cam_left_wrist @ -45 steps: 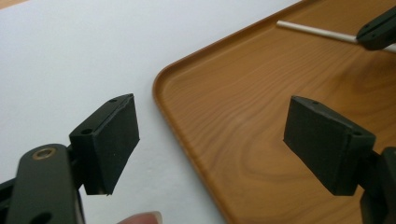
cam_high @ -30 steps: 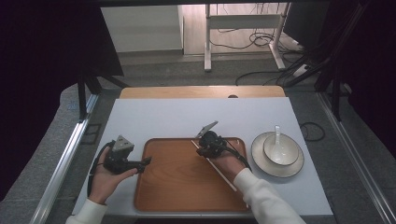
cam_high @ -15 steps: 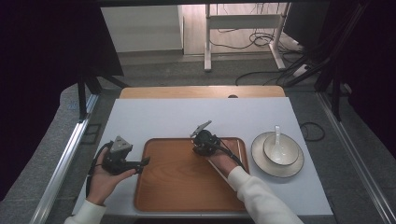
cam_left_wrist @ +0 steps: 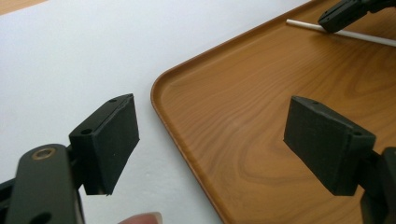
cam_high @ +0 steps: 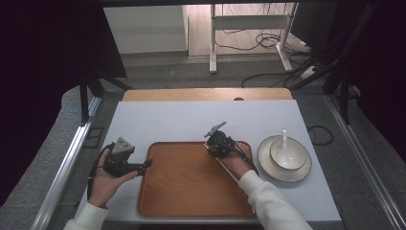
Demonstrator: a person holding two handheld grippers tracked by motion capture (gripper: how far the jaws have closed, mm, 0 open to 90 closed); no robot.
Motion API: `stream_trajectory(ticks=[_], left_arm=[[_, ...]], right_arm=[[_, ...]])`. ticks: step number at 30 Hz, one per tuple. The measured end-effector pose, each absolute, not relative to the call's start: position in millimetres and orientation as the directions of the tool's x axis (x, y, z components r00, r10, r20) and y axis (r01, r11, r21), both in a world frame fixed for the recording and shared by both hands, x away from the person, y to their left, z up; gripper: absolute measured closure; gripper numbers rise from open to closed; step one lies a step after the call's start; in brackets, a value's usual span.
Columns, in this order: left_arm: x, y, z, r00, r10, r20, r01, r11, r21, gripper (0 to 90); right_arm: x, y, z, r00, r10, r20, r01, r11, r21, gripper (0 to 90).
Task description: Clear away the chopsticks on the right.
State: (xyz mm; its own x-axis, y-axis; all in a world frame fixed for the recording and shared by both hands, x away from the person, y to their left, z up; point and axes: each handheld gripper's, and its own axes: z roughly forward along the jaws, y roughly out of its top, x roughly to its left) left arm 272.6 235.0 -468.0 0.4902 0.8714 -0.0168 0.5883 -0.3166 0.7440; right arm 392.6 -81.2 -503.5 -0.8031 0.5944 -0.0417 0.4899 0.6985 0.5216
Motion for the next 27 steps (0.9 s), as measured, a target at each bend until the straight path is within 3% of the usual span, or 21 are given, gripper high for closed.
stream_trajectory(ticks=[27], left_arm=[[269,235,-467,0.485,0.875,-0.011,0.588,-0.316,0.744,17.4]], right_arm=[[390,-109,-504,-0.751,0.654,-0.093,0.537,0.687,0.489,90.0]])
